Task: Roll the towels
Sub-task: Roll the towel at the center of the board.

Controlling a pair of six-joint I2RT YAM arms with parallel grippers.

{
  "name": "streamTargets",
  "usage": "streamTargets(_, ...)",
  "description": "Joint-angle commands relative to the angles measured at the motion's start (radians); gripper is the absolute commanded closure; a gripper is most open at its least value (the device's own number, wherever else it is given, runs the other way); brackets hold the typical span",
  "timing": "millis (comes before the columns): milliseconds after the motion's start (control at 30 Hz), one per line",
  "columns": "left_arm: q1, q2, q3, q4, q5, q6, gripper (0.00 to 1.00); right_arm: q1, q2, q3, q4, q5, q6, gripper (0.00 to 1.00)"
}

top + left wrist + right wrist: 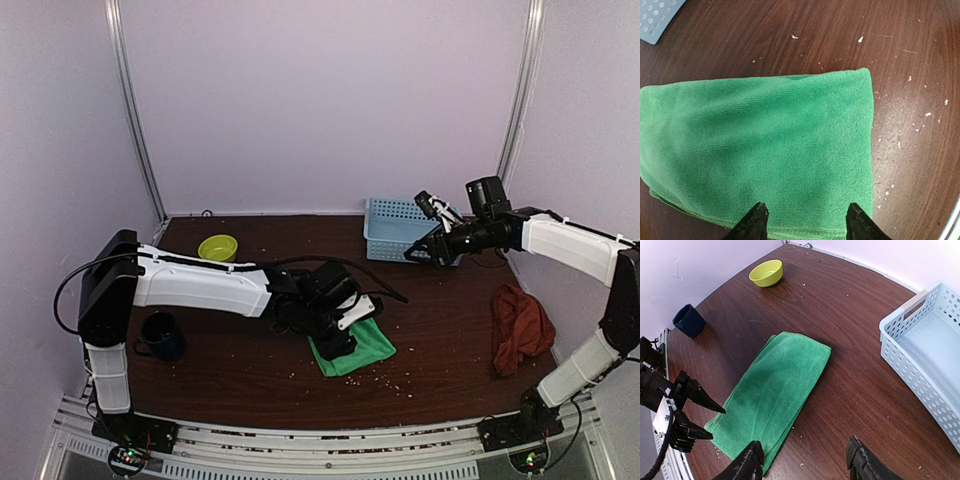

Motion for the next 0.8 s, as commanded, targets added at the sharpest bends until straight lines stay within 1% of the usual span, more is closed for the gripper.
streamTargets(0, -0.007, -0.004, 0.001, 0.005, -0.043, 0.002, 0.44, -0.006, 0.028, 0.018, -0.02, -0.007, -0.018, 0.41)
streamTargets(233, -0.007, -0.023, -0.048, 0.024, -0.029, 0.014, 0.44, -0.006, 0.036, 0.017, -0.087, 0.012, -0.079, 0.41)
streamTargets(367, -0.007, -0.013, -0.053, 0.044, 0.065, 0.042, 0.45, -0.006, 0.036, 0.011, -0.139, 0.015, -0.159, 0.41)
streamTargets(467, -0.011, -0.041, -0.054, 0.078, 0.175, 0.03, 0.46, -0.007, 0.018, -0.01, -0.139, 0.034, -0.167, 0.41)
streamTargets(567, -0.034, -0.058, -0.059, 0.117, 0.213, 0.004, 0.47, -0.006, -0.007, -0.031, -0.122, 0.027, -0.15, 0.41)
streamTargets(633, -0.041, -0.036, -0.044, 0.116, 0.215, -0.011, 0.49, -0.006, -0.021, -0.042, -0.113, 0.028, -0.143, 0.41)
streamTargets(700, -0.042, -0.003, -0.023, 0.092, 0.179, -0.025, 0.53, -0.006, -0.029, -0.052, -0.107, 0.045, -0.145, 0.41)
streamTargets(767, -0.043, 0.023, -0.015, 0.08, 0.13, -0.029, 0.53, -0.006, -0.038, -0.061, -0.108, 0.055, -0.148, 0.42)
